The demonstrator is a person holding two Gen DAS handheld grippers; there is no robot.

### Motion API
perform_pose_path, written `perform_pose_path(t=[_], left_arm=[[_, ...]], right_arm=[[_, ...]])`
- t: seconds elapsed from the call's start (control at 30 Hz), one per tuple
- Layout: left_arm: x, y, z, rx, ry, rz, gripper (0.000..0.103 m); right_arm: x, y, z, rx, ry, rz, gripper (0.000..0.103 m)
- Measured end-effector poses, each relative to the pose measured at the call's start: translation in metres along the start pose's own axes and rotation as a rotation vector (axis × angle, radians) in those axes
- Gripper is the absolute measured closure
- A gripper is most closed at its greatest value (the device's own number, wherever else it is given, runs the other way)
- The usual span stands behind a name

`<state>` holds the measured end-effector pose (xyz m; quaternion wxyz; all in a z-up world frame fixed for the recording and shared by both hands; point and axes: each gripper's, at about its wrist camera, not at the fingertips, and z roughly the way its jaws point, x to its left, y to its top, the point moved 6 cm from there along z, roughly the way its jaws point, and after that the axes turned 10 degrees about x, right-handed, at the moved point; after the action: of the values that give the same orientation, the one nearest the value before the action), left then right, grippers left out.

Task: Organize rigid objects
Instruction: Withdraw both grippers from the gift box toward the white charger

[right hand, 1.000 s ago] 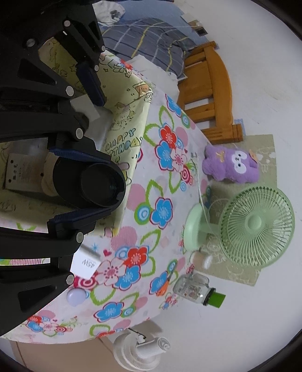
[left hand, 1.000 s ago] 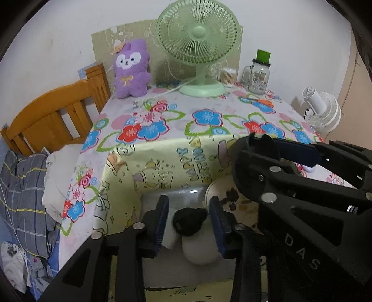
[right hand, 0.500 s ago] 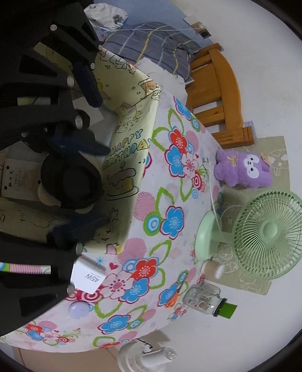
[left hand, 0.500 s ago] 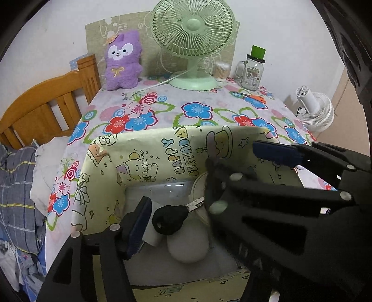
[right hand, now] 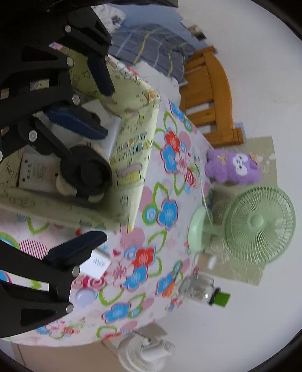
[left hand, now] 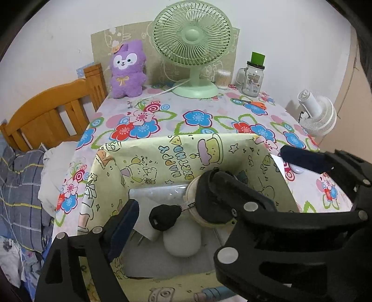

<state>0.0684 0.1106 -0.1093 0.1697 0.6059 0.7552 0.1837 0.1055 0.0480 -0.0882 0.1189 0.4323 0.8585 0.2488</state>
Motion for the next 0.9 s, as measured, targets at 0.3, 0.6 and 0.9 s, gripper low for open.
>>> perform_pose_path(t=[0.3,0.6,0.9], left_arm=[[-0.021,-0.003,-0.010,-0.007,-0.011,0.043,0.012],[-0.040,-0.004,-0.018,-0.031,-0.010,0.063,0.009],[-0.059,-0.004,-0.028,-0.055,-0.004,0.085,0.009]], right_arm=[[-0.016,-0.013,-0.016,-0.017,0.003,0.042,0.018],[-0.037,-0.025,-0.027,-0.025,-0.006,0.110,0.016],[-0.056,-0.033,-0.044,-0.049,-0.038,0.135,0.015]])
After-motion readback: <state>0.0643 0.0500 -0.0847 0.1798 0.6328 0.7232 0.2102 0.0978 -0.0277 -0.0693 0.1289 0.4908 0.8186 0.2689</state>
